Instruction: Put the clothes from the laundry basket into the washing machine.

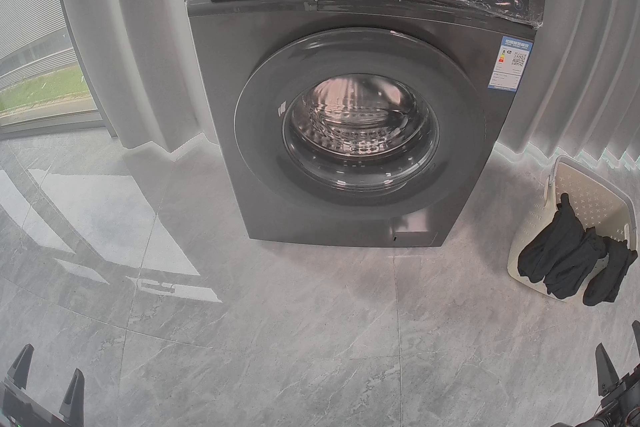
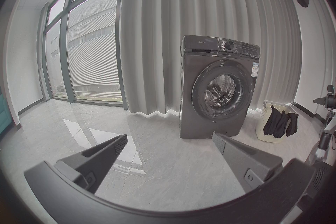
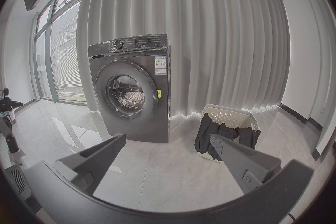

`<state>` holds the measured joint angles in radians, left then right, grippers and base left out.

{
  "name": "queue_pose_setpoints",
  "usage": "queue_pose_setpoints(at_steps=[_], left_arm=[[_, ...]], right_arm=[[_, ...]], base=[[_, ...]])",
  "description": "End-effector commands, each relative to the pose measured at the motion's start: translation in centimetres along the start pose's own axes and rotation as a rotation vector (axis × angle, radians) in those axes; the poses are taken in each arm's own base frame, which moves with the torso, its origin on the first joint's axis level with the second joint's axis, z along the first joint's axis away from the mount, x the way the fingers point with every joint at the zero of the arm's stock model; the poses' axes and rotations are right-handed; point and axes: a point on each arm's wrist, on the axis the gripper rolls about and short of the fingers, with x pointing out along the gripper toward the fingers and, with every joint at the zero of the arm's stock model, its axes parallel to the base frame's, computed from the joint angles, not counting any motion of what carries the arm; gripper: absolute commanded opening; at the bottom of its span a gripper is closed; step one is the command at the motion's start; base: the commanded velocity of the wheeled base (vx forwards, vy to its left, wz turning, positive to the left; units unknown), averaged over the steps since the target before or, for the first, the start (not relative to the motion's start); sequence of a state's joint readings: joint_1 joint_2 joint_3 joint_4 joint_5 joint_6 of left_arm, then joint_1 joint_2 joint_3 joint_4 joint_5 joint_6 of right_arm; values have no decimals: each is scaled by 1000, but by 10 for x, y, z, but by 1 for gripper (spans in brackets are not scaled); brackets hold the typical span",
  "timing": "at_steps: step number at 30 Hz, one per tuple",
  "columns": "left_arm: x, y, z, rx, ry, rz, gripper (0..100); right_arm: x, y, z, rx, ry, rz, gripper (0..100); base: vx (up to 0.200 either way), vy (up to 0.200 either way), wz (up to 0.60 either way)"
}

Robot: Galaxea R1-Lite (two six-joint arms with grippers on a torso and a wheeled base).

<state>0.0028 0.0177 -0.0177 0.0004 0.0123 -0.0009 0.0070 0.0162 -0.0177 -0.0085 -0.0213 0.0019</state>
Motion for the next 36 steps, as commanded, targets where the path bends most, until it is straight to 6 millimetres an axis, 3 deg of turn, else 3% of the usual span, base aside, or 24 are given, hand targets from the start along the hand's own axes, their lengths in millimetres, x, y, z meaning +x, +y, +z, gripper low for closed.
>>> queue_pose_setpoints(at_steps=[1,31,36], left_arm=[[0,0,-5,1,6,0,100],[0,0,-5,-1,4,-1,100],[0,0,-5,-5,4,-1,100]], right_arm=[[1,0,-5,-1,13,0,100],[1,0,-5,-1,13,0,100],[1,0,-5,-1,13,0,100]], base=[[0,0,0],[-20,0,0],[200,0,0]])
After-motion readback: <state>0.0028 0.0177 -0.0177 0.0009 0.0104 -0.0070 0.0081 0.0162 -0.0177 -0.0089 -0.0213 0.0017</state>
